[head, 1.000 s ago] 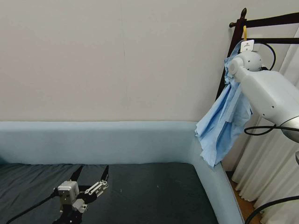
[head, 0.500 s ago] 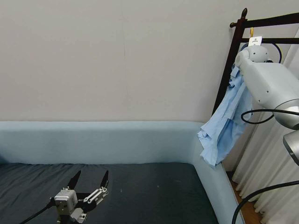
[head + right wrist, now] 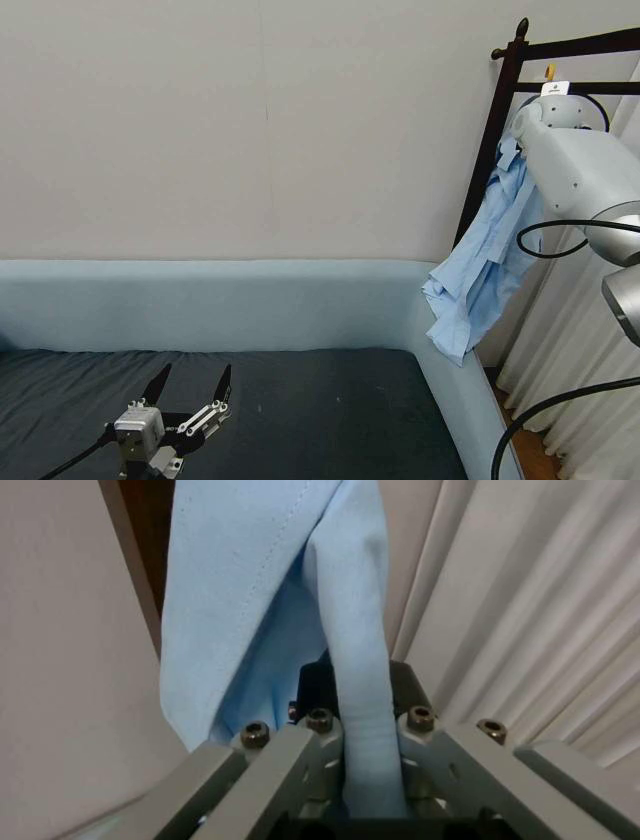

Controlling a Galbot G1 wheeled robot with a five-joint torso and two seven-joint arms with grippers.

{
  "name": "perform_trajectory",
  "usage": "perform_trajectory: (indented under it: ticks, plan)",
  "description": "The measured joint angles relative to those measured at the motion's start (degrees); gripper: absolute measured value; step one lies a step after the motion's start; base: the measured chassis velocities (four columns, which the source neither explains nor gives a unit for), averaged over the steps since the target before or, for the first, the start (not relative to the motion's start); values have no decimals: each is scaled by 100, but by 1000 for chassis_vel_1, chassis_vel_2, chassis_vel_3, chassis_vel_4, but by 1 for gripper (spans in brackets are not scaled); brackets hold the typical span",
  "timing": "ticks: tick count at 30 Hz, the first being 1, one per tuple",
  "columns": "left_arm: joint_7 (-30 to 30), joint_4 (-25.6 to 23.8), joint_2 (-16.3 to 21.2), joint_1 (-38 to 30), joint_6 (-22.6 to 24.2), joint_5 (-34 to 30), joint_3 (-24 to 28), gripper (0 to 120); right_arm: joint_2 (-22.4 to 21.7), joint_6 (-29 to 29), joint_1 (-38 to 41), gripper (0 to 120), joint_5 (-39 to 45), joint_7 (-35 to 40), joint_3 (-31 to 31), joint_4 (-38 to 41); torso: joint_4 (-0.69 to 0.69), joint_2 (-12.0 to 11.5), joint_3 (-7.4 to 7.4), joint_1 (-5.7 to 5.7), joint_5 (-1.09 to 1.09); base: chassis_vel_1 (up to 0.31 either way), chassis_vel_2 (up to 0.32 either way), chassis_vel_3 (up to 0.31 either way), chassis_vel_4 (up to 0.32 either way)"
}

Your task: Pick up the clothes from the sofa and hang them on the clothes hanger.

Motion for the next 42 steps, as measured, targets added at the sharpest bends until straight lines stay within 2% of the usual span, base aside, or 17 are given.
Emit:
perform_trajectory:
  ticks: [42]
  plan:
    - [6,8,17,5,-10,-4,-10,100,-52,-63,-29,1,34,-11,-17,70,-1,0,0,1,0,0,0,0,0]
